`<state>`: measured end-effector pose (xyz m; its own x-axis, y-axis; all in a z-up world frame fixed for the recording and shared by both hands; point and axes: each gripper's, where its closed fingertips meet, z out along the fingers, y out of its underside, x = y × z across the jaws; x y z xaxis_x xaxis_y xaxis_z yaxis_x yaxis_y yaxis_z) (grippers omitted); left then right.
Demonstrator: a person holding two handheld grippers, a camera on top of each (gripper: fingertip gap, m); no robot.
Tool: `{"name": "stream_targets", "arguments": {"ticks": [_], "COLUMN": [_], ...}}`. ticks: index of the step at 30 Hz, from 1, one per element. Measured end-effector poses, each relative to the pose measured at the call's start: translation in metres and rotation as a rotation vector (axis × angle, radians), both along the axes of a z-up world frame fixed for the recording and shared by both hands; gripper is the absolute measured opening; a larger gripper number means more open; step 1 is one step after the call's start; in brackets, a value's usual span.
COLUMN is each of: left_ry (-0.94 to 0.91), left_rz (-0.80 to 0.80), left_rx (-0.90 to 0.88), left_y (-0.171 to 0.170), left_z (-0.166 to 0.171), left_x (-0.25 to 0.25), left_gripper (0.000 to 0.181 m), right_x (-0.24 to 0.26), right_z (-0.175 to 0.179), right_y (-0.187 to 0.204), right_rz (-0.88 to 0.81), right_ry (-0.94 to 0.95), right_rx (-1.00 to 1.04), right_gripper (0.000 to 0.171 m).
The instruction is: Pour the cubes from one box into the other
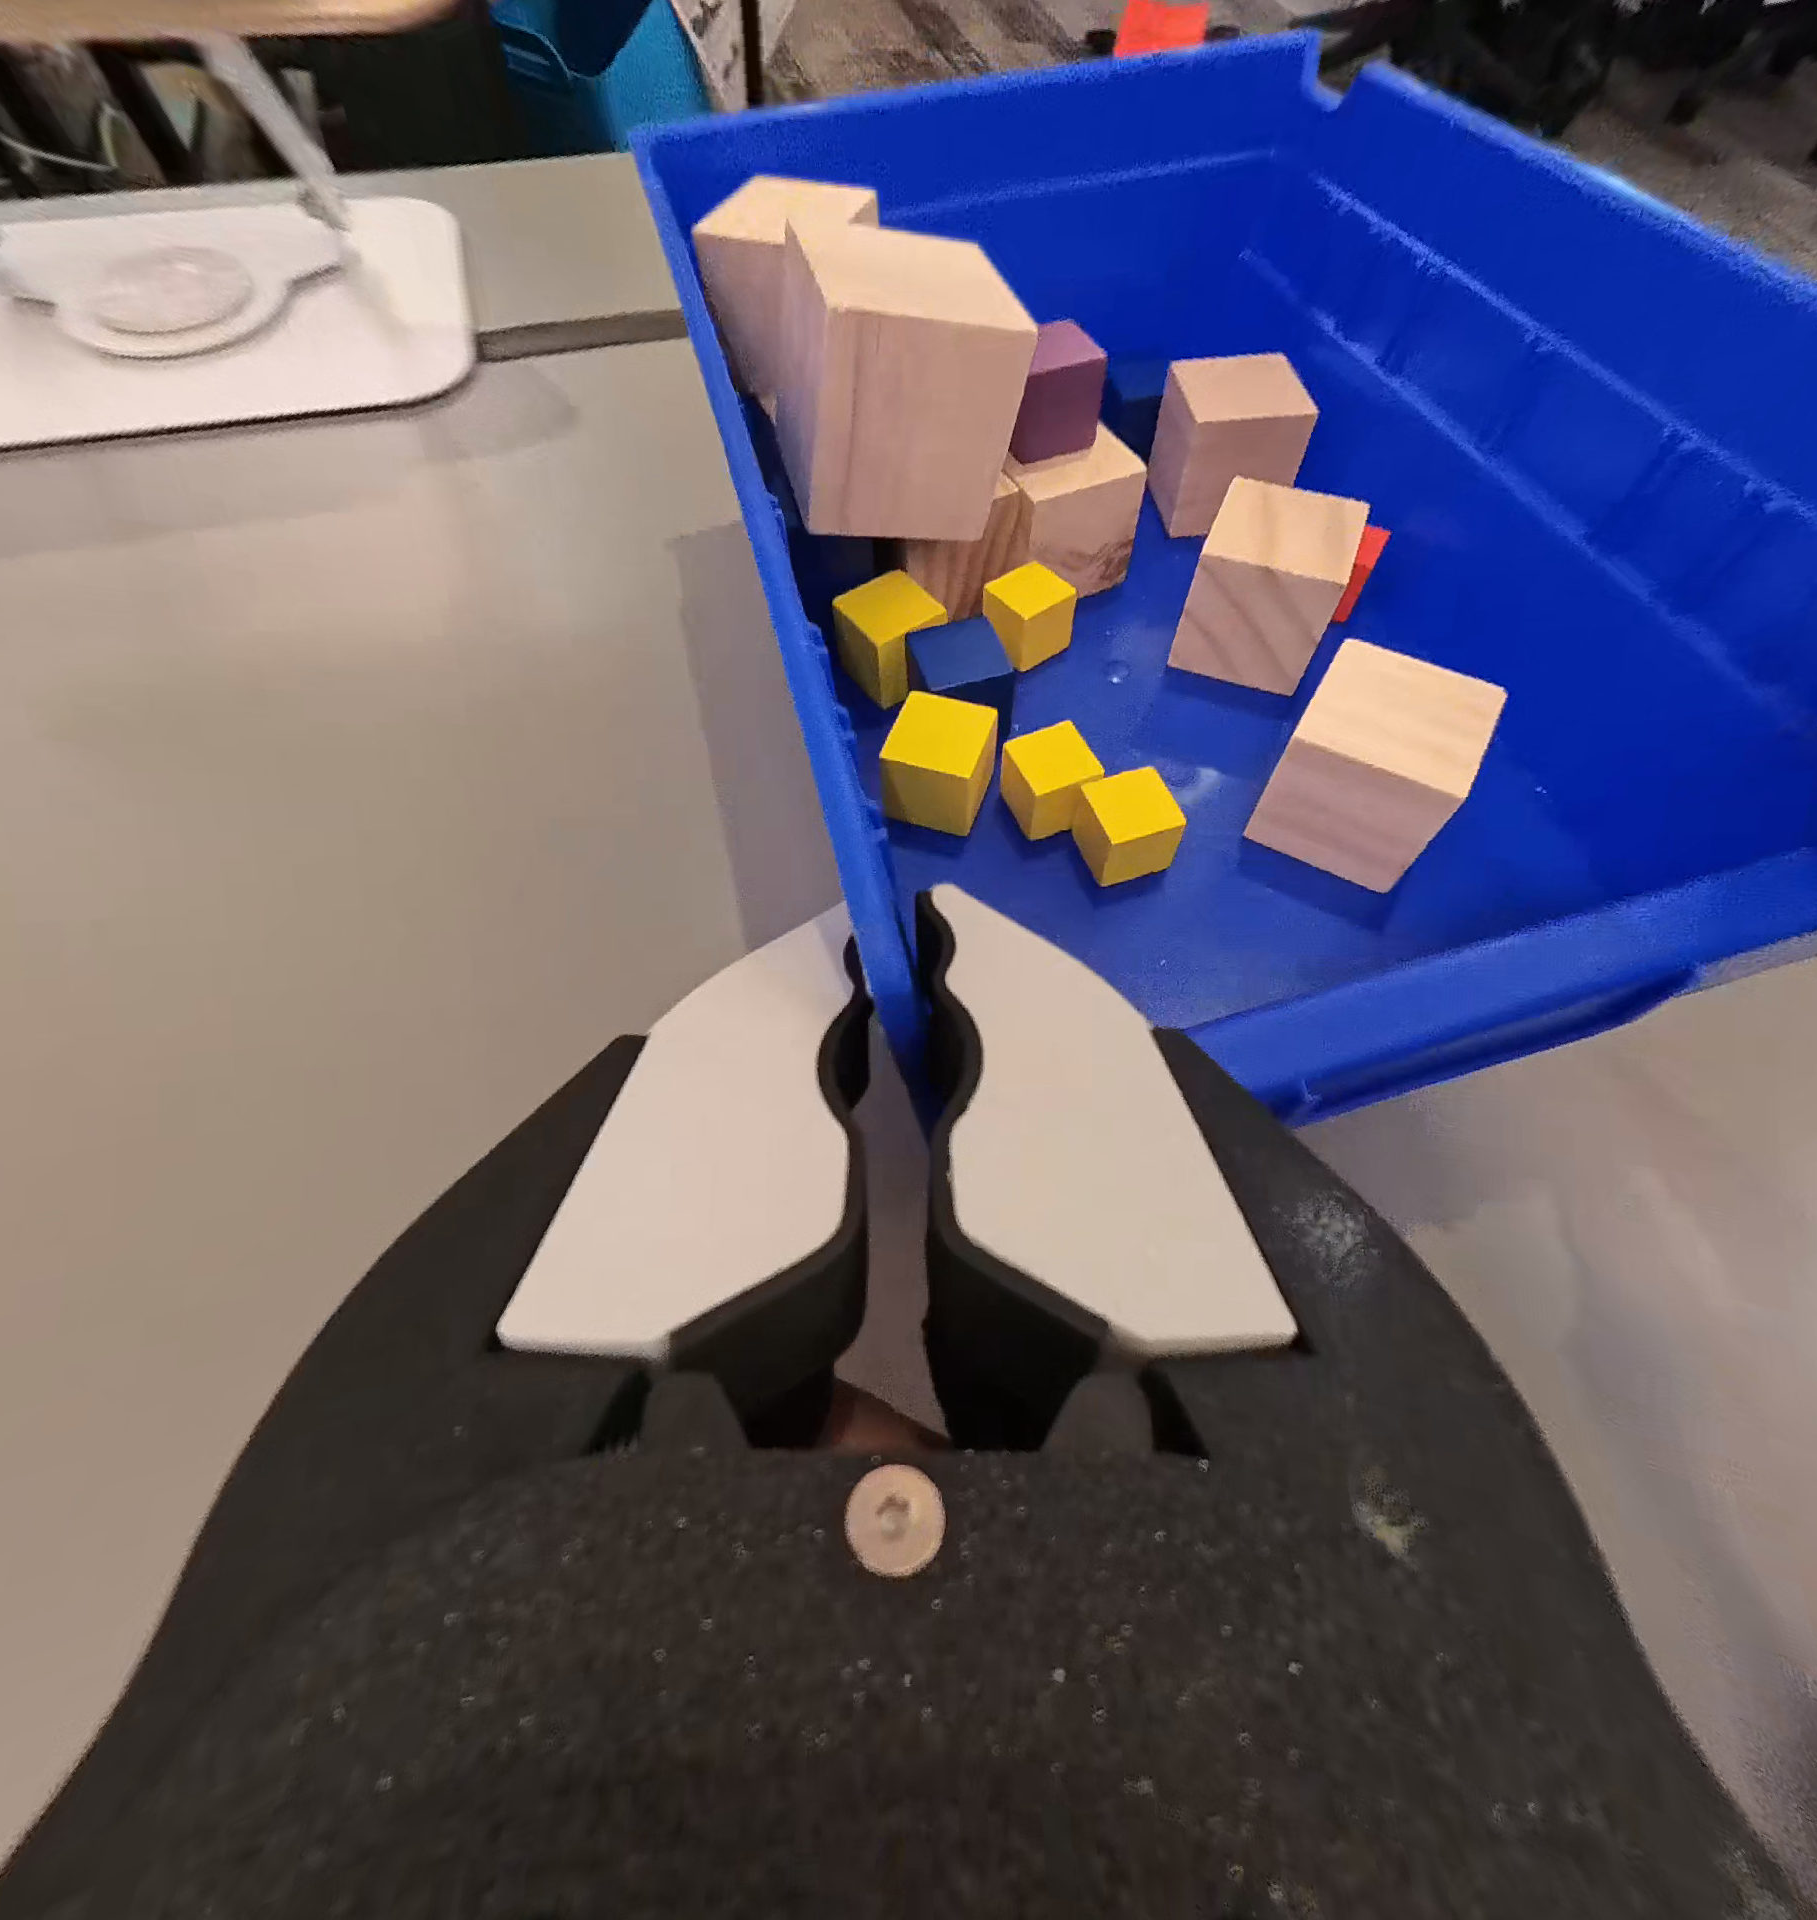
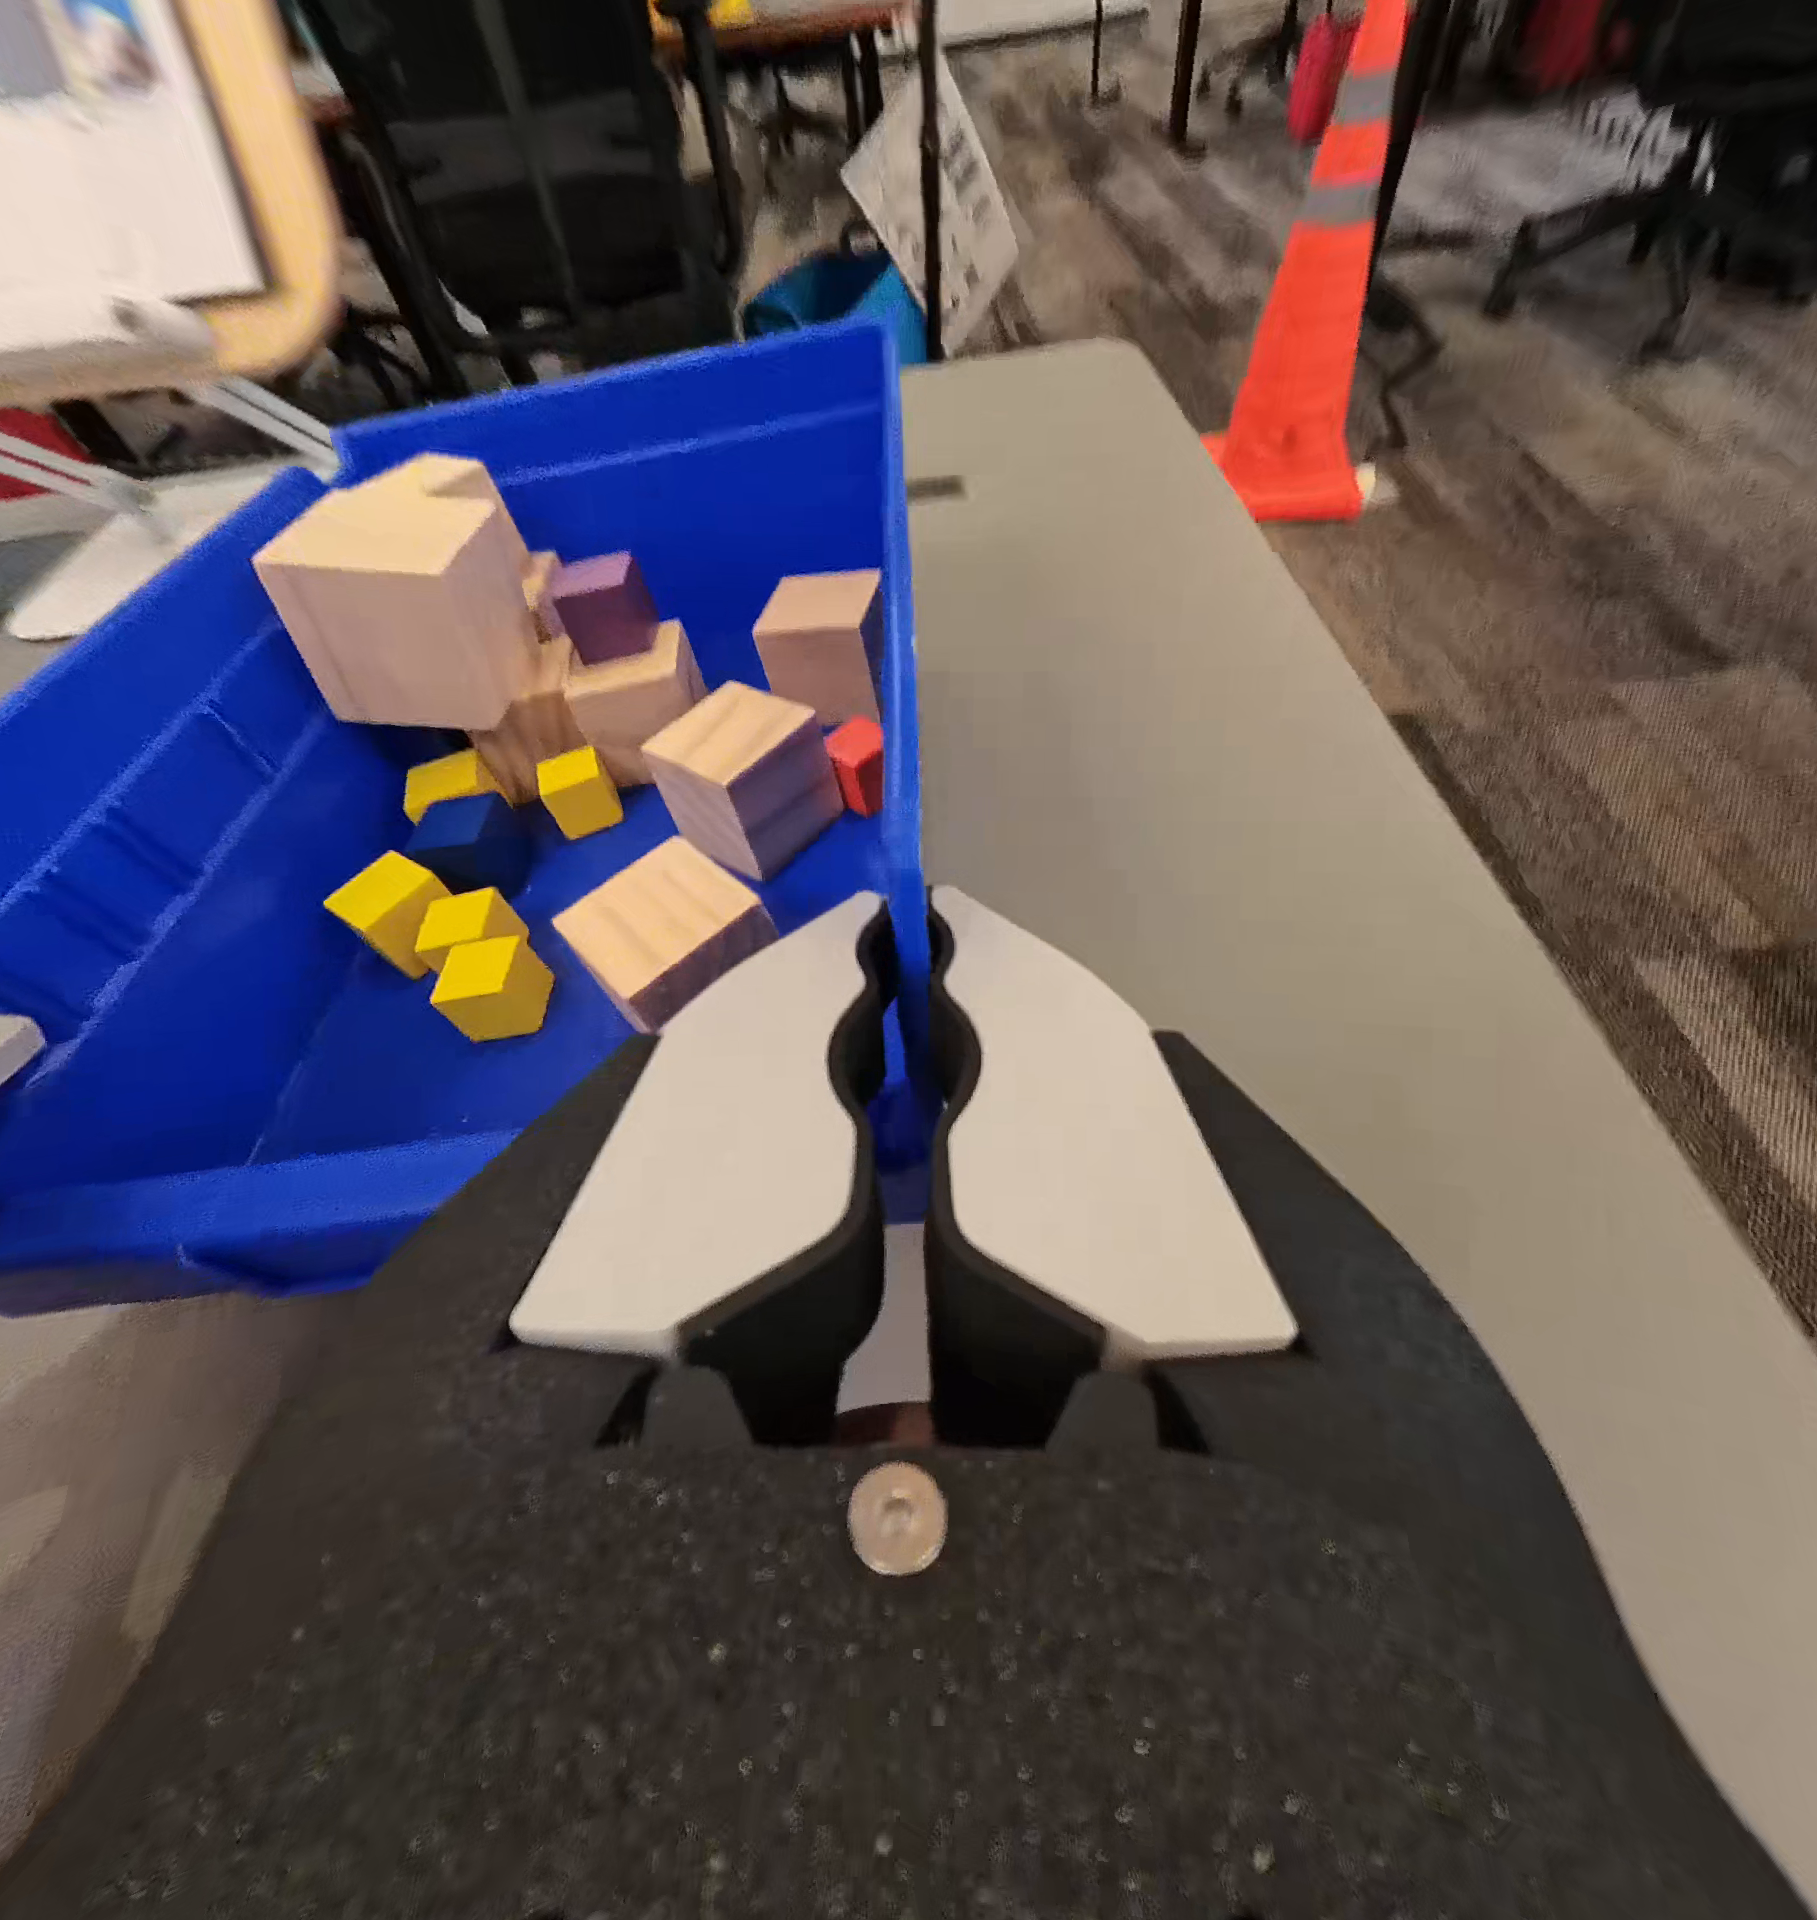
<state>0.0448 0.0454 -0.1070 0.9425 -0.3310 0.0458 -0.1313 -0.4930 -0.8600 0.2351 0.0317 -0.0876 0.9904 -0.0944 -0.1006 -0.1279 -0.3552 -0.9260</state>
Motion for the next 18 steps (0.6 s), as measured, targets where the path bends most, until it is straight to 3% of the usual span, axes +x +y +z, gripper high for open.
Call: {"name": "stream_targets", "arguments": {"ticks": [5, 10, 14, 15, 16, 18], "left_ry": [0.024, 0.038, 0.141, 0.169, 0.144, 0.094], "left_rz": [0.083, 0.163, 0.196, 0.198, 0.183, 0.143], "left_rx": [0.050, 0.061, 0.075, 0.060, 0.066, 0.046], "left_y": [-0.013, -0.016, -0.005, -0.002, -0.001, -0.010], "left_z": [0.019, 0.014, -0.009, -0.019, -0.023, -0.023], "left_x": [-0.104, -0.203, -0.257, -0.268, -0.274, -0.278], "left_gripper": [0.004, 0.004, 0.005, 0.005, 0.006, 0.012], "right_x": [-0.104, -0.202, -0.255, -0.270, -0.279, -0.279], "right_z": [0.009, 0.001, -0.030, -0.042, -0.044, -0.046], "right_y": [-0.004, 0.006, 0.012, 0.008, 0.006, -0.004], "right_rz": [0.078, 0.172, 0.219, 0.294, 0.344, 0.379], "right_ry": [0.004, -0.008, -0.006, -0.021, -0.045, -0.093], "right_rx": [0.050, 0.042, -0.052, -0.115, -0.103, -0.128], "right_gripper": [0.001, 0.002, 0.003, 0.011, 0.022, 0.019]}}
